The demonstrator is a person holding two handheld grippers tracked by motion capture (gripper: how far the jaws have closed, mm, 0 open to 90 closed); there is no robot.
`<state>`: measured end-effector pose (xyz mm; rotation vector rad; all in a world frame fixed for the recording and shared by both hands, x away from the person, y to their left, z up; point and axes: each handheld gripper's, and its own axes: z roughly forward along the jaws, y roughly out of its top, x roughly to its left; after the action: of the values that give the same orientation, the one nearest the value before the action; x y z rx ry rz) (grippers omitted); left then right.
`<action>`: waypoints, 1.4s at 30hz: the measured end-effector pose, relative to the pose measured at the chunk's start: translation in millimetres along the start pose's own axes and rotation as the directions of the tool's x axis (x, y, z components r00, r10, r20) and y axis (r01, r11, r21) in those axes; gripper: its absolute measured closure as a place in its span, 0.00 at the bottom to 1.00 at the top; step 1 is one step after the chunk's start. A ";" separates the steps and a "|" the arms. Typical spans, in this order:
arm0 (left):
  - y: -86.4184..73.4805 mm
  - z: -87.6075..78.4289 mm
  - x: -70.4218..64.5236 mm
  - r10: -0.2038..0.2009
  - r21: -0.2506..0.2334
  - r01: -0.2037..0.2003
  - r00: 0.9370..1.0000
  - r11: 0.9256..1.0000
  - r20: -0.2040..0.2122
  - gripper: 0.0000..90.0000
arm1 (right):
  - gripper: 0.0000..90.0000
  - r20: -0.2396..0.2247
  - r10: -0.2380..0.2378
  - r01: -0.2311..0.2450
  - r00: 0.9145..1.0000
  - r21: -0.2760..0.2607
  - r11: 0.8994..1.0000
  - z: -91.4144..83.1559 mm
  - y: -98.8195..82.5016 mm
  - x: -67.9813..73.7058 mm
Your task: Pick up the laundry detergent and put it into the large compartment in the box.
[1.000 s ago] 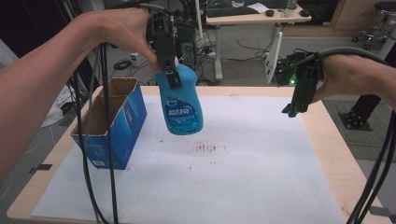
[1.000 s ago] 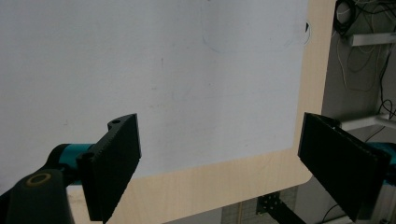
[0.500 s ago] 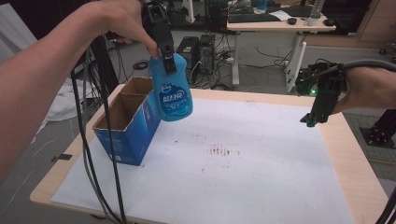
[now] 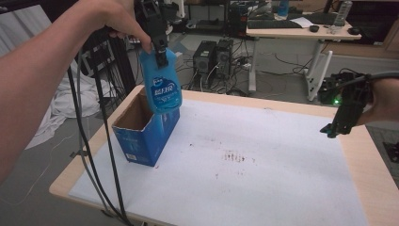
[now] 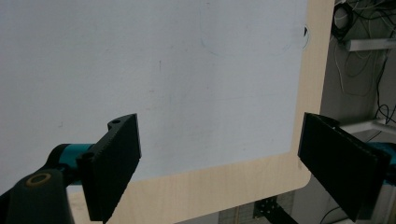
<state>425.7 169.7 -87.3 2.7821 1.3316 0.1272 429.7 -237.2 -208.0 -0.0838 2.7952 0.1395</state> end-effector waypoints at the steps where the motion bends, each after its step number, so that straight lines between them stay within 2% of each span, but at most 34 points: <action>1: 0.0 0.0 0.0 0.000 0.000 0.000 1.000 1.000 0.000 0.43 | 0.14 0.000 0.000 0.000 1.000 0.000 1.000 0.0 0.0 0.0; 11: -25.8 -7.0 26.3 -0.063 0.016 0.064 0.997 0.998 -0.045 0.43 | 0.14 -0.001 -0.007 0.007 1.000 0.007 1.000 2.7 0.9 -0.8; 20: -33.0 5.7 39.0 -0.059 0.062 0.064 0.995 0.996 -0.086 0.43 | 0.14 -0.002 -0.011 0.011 1.000 0.014 1.000 3.3 2.3 0.6; 24: -34.8 14.0 41.9 -0.044 0.066 0.049 0.995 0.997 -0.087 0.42 | 0.14 -0.003 -0.014 0.014 1.000 0.018 1.000 3.6 2.1 0.6; 30: -37.3 30.1 45.5 -0.018 0.063 0.021 0.998 0.998 -0.056 0.42 | 0.14 -0.003 -0.017 0.017 1.000 0.018 1.000 5.9 2.8 0.0; 33: -37.7 41.3 46.3 0.015 0.070 -0.012 0.999 0.997 -0.049 0.42 | 0.14 -0.006 -0.018 0.018 1.000 0.020 1.000 6.5 3.5 -0.3; 37: -39.5 56.7 47.8 0.040 0.066 -0.037 0.998 0.997 -0.042 0.42 | 0.14 -0.002 -0.023 0.023 1.000 0.019 1.000 7.7 5.1 0.0; 42: -43.4 78.7 50.7 0.100 0.063 -0.098 0.994 0.993 -0.033 0.42 | 0.14 -0.008 -0.025 0.025 1.000 0.023 0.999 9.4 7.4 -0.4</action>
<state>431.5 235.4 -166.6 2.9110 1.2254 0.1439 432.6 -228.8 -216.0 -0.1135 2.8012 0.1007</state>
